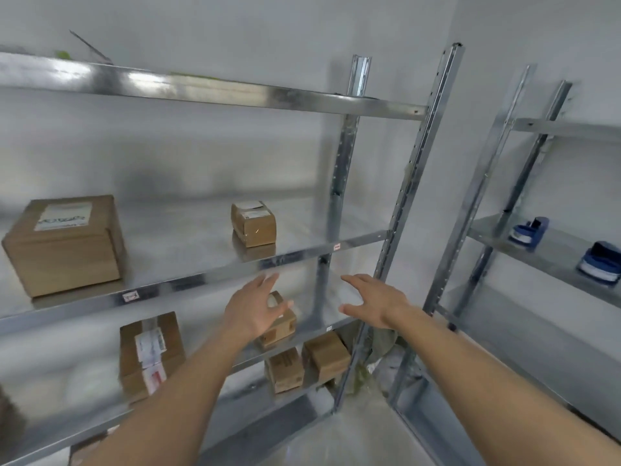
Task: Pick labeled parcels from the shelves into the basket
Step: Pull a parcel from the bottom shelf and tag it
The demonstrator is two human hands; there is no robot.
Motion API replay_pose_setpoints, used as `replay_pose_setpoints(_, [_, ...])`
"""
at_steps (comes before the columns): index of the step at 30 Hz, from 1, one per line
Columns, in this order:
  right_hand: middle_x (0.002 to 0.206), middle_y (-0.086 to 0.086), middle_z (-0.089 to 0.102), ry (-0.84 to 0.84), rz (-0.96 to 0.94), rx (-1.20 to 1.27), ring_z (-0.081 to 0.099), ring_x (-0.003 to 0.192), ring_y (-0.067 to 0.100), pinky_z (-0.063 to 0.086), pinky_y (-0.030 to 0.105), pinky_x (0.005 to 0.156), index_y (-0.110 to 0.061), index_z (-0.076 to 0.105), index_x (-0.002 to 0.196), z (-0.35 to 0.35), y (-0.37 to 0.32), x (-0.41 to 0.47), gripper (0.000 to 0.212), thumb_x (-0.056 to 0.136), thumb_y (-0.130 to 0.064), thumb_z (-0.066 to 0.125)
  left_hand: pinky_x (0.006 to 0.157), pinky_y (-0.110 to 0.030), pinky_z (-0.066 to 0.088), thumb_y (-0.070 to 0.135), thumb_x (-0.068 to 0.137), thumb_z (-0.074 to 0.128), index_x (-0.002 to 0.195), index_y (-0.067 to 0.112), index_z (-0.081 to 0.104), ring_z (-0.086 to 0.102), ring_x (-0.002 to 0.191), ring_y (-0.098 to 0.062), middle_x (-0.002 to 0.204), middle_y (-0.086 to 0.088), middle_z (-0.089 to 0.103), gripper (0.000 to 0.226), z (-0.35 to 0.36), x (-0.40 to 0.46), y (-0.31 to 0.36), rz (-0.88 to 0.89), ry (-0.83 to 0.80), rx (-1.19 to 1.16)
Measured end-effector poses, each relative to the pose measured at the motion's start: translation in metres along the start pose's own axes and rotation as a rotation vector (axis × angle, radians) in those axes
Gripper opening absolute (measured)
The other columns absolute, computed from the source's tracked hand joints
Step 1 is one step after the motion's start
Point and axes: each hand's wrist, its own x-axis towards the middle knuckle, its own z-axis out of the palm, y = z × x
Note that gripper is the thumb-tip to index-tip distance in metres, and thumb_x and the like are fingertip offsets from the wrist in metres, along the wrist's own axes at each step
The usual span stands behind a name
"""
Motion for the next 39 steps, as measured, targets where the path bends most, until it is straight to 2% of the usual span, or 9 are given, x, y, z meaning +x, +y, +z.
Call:
replay_pose_setpoints(5, [0.169, -0.006, 0.017, -0.085, -0.091, 0.047, 0.028, 0.151, 0.022, 0.033, 0.046, 0.118, -0.036, 0.016, 0.162, 0.034, 0.048, 0.083, 0.078, 0.097, -0.061, 0.050, 0.117, -0.041, 0.027, 0.060, 0.093, 0.050, 0.155, 0.034, 0.022, 0.027, 0.147, -0.024, 0.163, 0.000, 0.022, 0.072, 0.051, 0.049, -0.007, -0.174, -0.036, -0.007])
replay_pose_setpoints(11, [0.164, -0.007, 0.030, -0.199, -0.176, 0.147, 0.038, 0.145, 0.020, 0.037, 0.039, 0.112, -0.040, 0.025, 0.158, 0.117, 0.097, 0.161, 0.070, 0.098, -0.059, 0.055, 0.110, -0.038, 0.035, 0.057, 0.095, 0.050, 0.154, 0.033, 0.026, 0.038, 0.140, -0.024, 0.159, 0.002, 0.031, 0.068, 0.135, 0.081, -0.012, -0.299, -0.054, -0.044])
replay_pose_setpoints(15, [0.137, -0.002, 0.058, -0.350, -0.222, 0.198, 0.058, 0.123, 0.021, 0.048, 0.036, 0.093, -0.033, 0.048, 0.144, 0.189, 0.104, 0.186, 0.056, 0.094, -0.056, 0.058, 0.108, -0.037, 0.040, 0.062, 0.092, 0.048, 0.150, 0.034, 0.035, 0.045, 0.135, -0.022, 0.155, 0.006, 0.038, 0.065, 0.199, 0.076, -0.035, -0.336, -0.121, -0.122])
replay_pose_setpoints(17, [0.130, -0.001, 0.062, -0.423, -0.217, 0.203, 0.062, 0.120, 0.023, 0.050, 0.038, 0.095, -0.031, 0.056, 0.137, 0.232, 0.108, 0.200, 0.055, 0.089, -0.057, 0.059, 0.110, -0.036, 0.038, 0.061, 0.092, 0.050, 0.150, 0.038, 0.034, 0.044, 0.136, -0.019, 0.155, 0.009, 0.039, 0.064, 0.231, 0.073, -0.048, -0.366, -0.141, -0.164])
replay_pose_setpoints(20, [0.151, -0.003, 0.047, -0.502, -0.197, 0.251, 0.047, 0.139, 0.022, 0.039, 0.040, 0.112, -0.035, 0.041, 0.153, 0.299, 0.115, 0.212, 0.067, 0.092, -0.056, 0.060, 0.112, -0.033, 0.033, 0.054, 0.094, 0.054, 0.150, 0.037, 0.035, 0.039, 0.139, -0.017, 0.154, 0.007, 0.039, 0.062, 0.285, 0.070, -0.070, -0.432, -0.169, -0.180])
replay_pose_setpoints(22, [0.158, -0.005, 0.041, -0.513, -0.196, 0.228, 0.040, 0.143, 0.019, 0.034, 0.041, 0.116, -0.038, 0.034, 0.155, 0.342, 0.119, 0.219, 0.068, 0.095, -0.057, 0.058, 0.114, -0.033, 0.031, 0.056, 0.093, 0.053, 0.150, 0.039, 0.034, 0.037, 0.141, -0.016, 0.156, 0.006, 0.037, 0.063, 0.325, 0.068, -0.088, -0.458, -0.218, -0.173])
replay_pose_setpoints(27, [0.162, -0.005, 0.032, -0.560, -0.194, 0.251, 0.035, 0.147, 0.017, 0.034, 0.039, 0.116, -0.034, 0.026, 0.159, 0.438, 0.124, 0.247, 0.072, 0.097, -0.056, 0.055, 0.117, -0.036, 0.028, 0.058, 0.093, 0.052, 0.153, 0.039, 0.028, 0.030, 0.145, -0.019, 0.161, 0.004, 0.028, 0.067, 0.420, 0.069, -0.137, -0.537, -0.309, -0.187])
replay_pose_setpoints(33, [0.154, 0.004, 0.043, -0.461, -0.114, 0.416, 0.046, 0.139, 0.026, 0.041, 0.038, 0.106, -0.034, 0.037, 0.153, 0.535, 0.119, 0.302, 0.061, 0.098, -0.048, 0.060, 0.113, -0.043, 0.033, 0.058, 0.093, 0.053, 0.153, 0.044, 0.020, 0.033, 0.144, -0.029, 0.163, -0.002, 0.020, 0.071, 0.518, 0.097, -0.190, -0.615, -0.341, -0.213])
replay_pose_setpoints(39, [0.162, 0.002, 0.031, -0.351, -0.074, 0.494, 0.037, 0.145, 0.026, 0.040, 0.048, 0.112, -0.036, 0.028, 0.157, 0.622, 0.110, 0.366, 0.068, 0.098, -0.055, 0.055, 0.111, -0.043, 0.034, 0.060, 0.093, 0.052, 0.153, 0.048, 0.014, 0.031, 0.145, -0.029, 0.164, -0.004, 0.015, 0.072, 0.590, 0.141, -0.239, -0.619, -0.263, -0.240])
